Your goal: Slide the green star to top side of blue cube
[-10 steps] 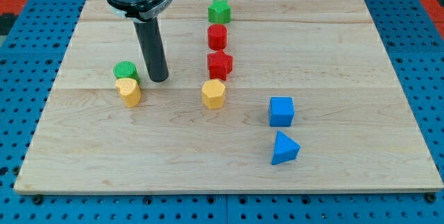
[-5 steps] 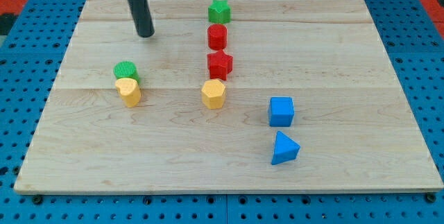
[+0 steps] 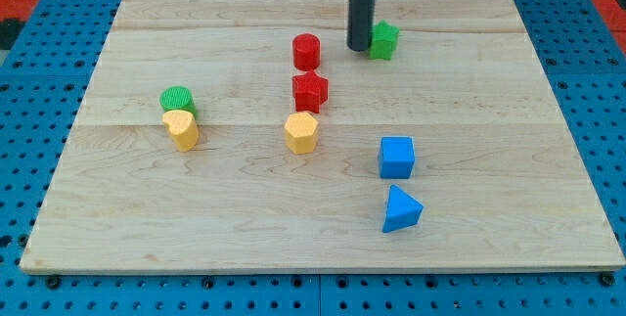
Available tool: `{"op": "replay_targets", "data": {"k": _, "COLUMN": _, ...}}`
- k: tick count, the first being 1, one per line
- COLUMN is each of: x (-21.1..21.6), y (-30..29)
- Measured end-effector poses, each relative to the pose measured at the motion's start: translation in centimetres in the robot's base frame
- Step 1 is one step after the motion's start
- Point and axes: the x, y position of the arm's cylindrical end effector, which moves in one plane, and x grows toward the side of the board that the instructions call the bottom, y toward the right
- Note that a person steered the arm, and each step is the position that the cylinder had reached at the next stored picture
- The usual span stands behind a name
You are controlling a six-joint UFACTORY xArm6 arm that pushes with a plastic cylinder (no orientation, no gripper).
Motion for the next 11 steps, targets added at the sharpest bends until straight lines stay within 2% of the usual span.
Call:
{"op": "replay_targets", "data": {"k": 1, "x": -2.8, "y": -0.1}}
{"op": "replay_targets", "data": {"k": 2, "x": -3.5, "y": 0.7}}
{"op": "replay_targets", "data": {"k": 3, "x": -1.9, "y": 3.9}}
{"op": "replay_targets", "data": {"k": 5, "x": -4.5, "y": 6.6}}
{"op": "replay_targets", "data": {"k": 8, "x": 5.5, "y": 8.4}}
{"op": "replay_targets", "data": {"k": 9, "x": 2.0, "y": 8.2}}
{"op": "replay_targets", "data": {"k": 10, "x": 2.0, "y": 6.0}}
{"op": "replay_targets", "data": {"k": 11, "x": 6.0, "y": 5.8}}
